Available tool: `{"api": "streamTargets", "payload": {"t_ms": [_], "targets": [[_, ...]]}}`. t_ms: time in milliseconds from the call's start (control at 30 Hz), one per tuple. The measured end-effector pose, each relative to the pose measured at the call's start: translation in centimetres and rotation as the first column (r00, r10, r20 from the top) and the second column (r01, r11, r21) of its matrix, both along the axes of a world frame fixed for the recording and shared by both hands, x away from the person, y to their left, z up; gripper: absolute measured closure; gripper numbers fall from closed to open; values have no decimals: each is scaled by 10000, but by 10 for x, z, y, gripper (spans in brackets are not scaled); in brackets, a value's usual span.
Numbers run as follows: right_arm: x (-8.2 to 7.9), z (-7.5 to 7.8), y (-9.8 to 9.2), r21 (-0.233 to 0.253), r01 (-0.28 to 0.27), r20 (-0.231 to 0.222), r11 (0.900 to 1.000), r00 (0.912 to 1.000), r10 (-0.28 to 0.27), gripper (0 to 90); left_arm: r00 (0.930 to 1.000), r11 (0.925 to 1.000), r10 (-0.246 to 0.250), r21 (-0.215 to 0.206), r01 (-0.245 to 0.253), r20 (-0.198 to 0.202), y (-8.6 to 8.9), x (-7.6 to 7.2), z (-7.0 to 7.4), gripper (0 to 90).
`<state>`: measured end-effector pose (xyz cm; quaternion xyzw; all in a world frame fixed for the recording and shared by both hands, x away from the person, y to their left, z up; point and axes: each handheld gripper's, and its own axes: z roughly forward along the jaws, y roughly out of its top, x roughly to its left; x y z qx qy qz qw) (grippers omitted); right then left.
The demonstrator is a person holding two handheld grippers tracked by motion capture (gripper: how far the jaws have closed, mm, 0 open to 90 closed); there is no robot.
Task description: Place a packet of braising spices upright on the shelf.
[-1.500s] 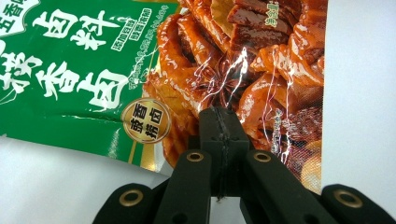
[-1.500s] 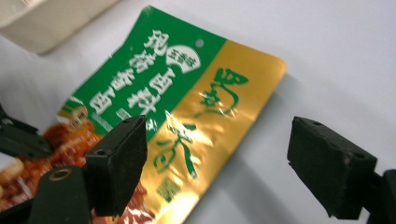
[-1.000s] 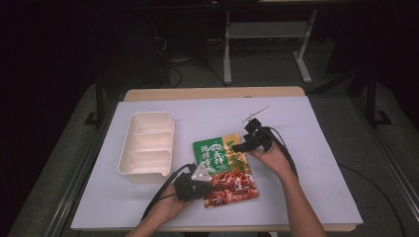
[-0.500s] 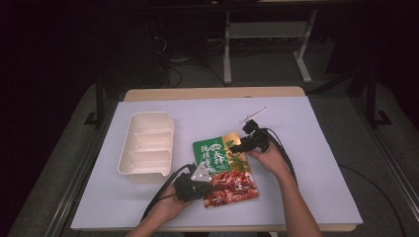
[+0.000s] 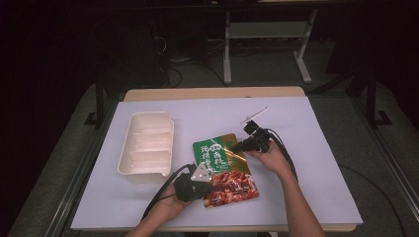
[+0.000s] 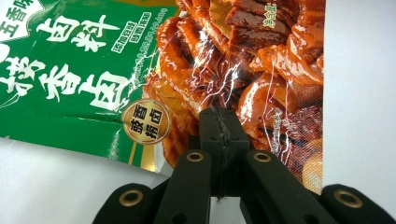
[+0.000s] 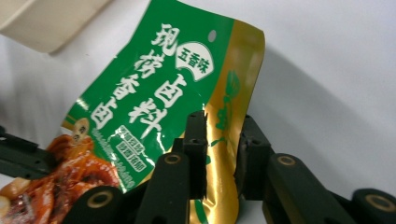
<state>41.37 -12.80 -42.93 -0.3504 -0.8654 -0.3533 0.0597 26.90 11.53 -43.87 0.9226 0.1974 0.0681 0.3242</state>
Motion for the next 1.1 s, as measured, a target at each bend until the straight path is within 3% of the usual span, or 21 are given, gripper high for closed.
{"api": "streamTargets", "payload": {"t_ms": [167, 300, 500, 533, 567, 667, 767, 800, 1100], "targets": [[0, -3, 2, -136, 46, -74, 9999, 10000, -47, 885, 10000, 10000, -8, 10, 8, 14, 0, 0, 0, 900], [-2, 3, 1, -88, -35, -87, 10000, 10000, 34, 892, 10000, 10000, -18, 24, 18, 49, 0, 0, 0, 900], [-9, 20, -1, 587, -333, 65, 9977, 9994, 330, 893, 10000, 10000, -43, 54, 43, 52, 0, 0, 0, 900], [-11, 26, 0, 1133, -735, -9, 9908, 9973, 741, 877, 10000, 10000, -50, 85, 49, 48, 0, 0, 0, 900], [-11, 26, 2, 1110, -795, 28, 9906, 9968, 797, 864, 10000, 10000, -50, 85, 49, 48, 0, 0, 0, 900], [-8, 19, 9, 813, -1026, -92, 9914, 9946, 1037, 796, 10000, 10000, -51, 73, 50, 86, 0, -1, 0, 900], [-5, 11, 13, 842, -1077, -436, 9906, 9928, 1117, 768, 10000, 10000, -17, 31, 17, 85, 0, -1, 0, 900], [-3, 3, 17, 691, -1024, -565, 9923, 9927, 1064, 755, 9998, 10000, -63, 71, 61, 176, 0, -1, 0, 900], [-1, -8, 23, 381, -751, -571, 9964, 9954, 772, 804, 9997, 10000, -80, 15, 79, 221, 0, -2, -1, 900]]}}
